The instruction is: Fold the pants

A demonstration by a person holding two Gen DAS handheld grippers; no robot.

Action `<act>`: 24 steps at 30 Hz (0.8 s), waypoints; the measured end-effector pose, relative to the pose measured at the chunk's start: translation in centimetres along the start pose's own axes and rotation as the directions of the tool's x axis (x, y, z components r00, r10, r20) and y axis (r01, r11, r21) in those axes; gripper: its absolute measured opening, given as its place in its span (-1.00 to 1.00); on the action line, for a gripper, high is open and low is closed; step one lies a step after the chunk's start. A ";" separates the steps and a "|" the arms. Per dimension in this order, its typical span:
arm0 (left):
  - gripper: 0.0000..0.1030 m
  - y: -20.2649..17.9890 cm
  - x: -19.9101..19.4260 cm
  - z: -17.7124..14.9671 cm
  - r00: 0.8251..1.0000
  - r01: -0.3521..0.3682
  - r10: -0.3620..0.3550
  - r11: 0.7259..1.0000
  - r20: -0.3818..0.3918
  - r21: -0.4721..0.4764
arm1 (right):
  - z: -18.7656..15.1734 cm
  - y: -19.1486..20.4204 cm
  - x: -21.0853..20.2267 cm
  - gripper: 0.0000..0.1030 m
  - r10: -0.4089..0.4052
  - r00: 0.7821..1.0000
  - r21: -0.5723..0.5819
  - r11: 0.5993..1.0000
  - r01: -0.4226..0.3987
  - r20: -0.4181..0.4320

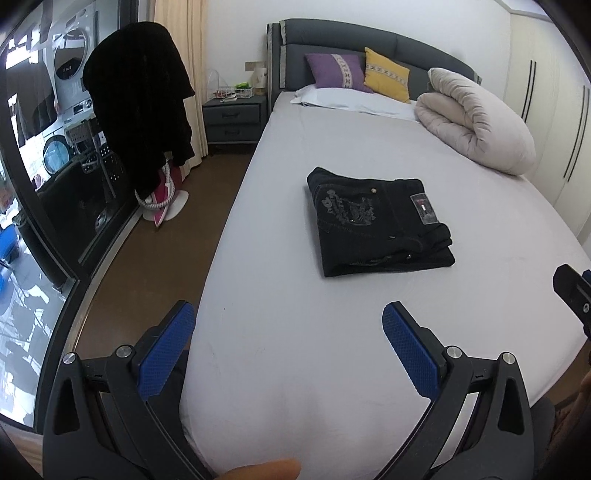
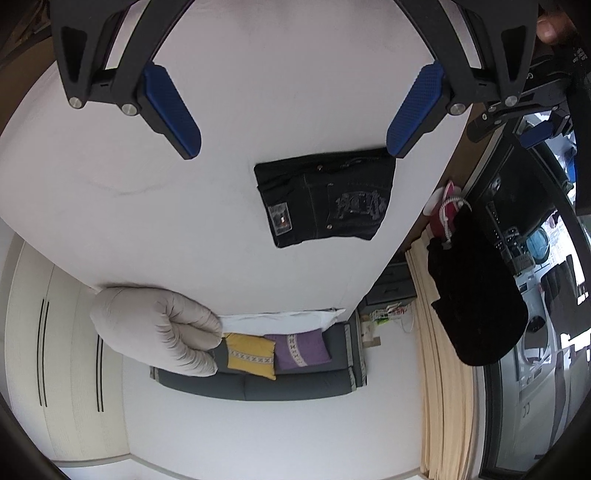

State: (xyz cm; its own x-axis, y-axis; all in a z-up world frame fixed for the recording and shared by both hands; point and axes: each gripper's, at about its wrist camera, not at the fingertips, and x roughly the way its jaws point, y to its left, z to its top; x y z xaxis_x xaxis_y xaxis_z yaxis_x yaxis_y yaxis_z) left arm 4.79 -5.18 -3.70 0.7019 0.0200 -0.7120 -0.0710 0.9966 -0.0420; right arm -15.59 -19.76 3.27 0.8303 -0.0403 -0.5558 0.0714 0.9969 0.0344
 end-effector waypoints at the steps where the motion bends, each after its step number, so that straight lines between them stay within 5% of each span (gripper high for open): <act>1: 1.00 0.1 0.3 0.0 1.000 -0.001 0.001 1.000 -0.005 0.000 | -0.1 0.1 0.1 1.00 0.001 1.000 -0.002 1.000 -0.001 -0.006; 24: 1.00 -0.2 2.3 -0.8 0.999 -0.001 0.001 1.000 -0.037 0.002 | -1.1 1.3 2.6 1.00 0.015 0.996 -0.027 0.999 -0.018 -0.092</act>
State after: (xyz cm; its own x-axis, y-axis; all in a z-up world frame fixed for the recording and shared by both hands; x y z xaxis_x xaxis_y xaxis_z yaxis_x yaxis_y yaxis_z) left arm 5.88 -5.38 -5.92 0.6751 0.0179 -0.7375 -0.0701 0.9967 -0.0400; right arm -13.95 -18.48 0.91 0.7768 -0.0188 -0.6294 0.0419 0.9989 0.0219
